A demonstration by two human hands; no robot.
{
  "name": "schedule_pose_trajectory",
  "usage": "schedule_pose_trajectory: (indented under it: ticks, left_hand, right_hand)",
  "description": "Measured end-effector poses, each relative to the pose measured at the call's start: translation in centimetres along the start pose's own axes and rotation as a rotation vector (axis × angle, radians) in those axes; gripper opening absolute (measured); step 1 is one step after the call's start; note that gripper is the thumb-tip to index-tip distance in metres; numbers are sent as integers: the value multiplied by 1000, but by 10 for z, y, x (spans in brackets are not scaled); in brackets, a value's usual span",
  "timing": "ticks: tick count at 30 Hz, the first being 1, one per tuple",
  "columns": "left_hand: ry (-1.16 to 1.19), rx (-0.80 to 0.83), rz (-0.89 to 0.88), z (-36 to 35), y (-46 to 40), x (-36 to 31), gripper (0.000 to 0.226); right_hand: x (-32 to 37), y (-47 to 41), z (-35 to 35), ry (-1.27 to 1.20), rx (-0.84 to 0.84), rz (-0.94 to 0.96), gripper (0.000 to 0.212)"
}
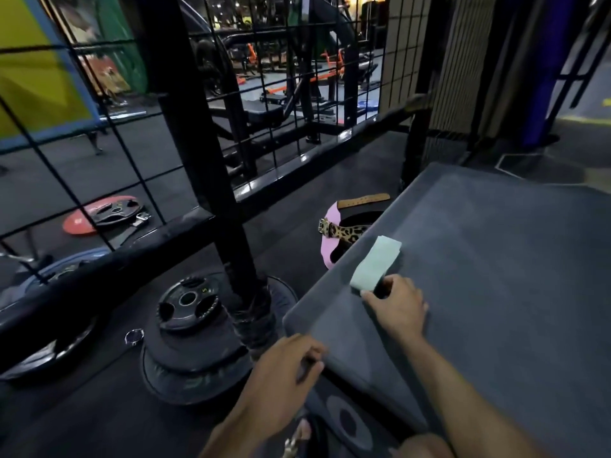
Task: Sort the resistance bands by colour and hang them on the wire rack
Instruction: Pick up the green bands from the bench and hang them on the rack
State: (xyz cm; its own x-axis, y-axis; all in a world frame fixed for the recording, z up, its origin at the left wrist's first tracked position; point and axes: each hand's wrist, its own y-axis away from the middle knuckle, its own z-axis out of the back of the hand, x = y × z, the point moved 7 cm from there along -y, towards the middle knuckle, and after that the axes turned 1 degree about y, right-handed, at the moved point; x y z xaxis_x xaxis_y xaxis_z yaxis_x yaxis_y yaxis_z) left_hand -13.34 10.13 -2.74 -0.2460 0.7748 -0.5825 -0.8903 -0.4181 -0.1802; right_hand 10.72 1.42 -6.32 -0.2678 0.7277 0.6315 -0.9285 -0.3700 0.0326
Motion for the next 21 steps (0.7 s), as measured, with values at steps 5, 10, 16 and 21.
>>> schedule_pose_trajectory:
  ticks: [5, 10, 16, 21]
  left_hand:
    - [33, -19, 7, 7, 0, 1, 14]
    - [60, -48, 13, 15, 0, 2, 14]
    - [81, -84, 41, 27, 8, 5, 15]
    - [146, -107, 108, 50, 19, 6, 18]
  right_hand:
    - [-1, -15, -4, -90, -34, -22, 41]
    - [-2, -22, -5, -185, -27, -115, 41]
    - [-4, -27, -8, -346, 20, -228, 38]
    - [22, -23, 5, -484, 62, -95, 25]
